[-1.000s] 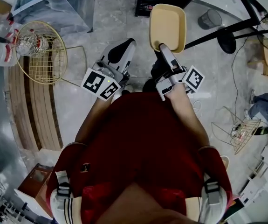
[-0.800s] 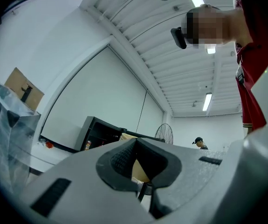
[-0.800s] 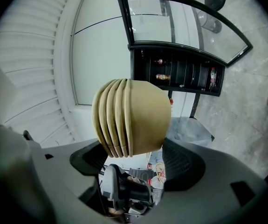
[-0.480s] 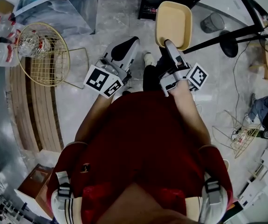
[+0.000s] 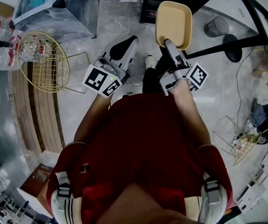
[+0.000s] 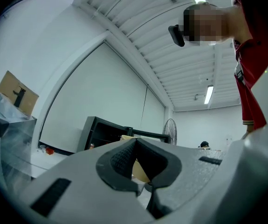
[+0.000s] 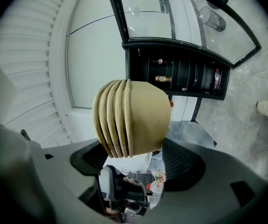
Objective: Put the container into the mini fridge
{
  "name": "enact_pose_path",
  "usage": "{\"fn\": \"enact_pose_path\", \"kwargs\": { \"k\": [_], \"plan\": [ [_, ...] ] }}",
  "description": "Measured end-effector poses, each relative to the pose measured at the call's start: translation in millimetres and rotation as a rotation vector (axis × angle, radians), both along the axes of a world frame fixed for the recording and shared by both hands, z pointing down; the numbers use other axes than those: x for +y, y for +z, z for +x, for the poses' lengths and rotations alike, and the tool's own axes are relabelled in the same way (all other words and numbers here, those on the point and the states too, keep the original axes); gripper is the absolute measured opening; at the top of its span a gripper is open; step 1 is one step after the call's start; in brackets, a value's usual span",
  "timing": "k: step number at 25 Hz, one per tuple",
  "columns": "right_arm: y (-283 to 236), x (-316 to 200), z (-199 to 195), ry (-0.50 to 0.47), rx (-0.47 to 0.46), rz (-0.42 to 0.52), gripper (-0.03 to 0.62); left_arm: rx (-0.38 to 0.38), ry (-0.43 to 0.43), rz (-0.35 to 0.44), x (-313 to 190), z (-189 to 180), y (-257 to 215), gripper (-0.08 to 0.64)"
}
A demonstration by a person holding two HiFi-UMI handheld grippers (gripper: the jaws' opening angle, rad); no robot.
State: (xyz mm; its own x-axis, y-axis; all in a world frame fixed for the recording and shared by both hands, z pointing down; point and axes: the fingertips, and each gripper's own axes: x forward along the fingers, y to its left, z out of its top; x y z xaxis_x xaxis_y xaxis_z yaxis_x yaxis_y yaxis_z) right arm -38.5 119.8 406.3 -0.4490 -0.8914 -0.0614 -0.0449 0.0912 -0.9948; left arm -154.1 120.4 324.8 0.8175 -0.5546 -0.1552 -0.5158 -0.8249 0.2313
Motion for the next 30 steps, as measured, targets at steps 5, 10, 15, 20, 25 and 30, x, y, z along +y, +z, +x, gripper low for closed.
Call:
{"fn": "enact_pose_path", "kwargs": {
  "k": [5,10,15,20,25,30],
  "plan": [
    [7,-48,24,-0.008,0.0,-0.007,0.362,-0.018,0.0,-0.002,-47,24,2,0.008],
    [8,-97,51,-0.017,-0.006,-0.004,0.362,-0.036,-0.008,-0.017,-93,50,5,0.008],
    [12,-145,76,-0.028,-0.007,-0.005,0.362,-0.044,-0.022,-0.015,-138,73,5,0.008],
    [14,-192,91,-0.039,-0.016,-0.017,0.362,-0.048,-0.035,-0.02,-183,90,2,0.008],
    [23,-235,110,-0.052,-0.021,-0.032,0.362,-0.057,-0.055,-0.026,-223,111,7,0.008],
    [37,-277,123,-0.054,-0.03,-0.028,0.362,-0.065,-0.073,-0.036,-257,123,19,0.008]
  ]
}}
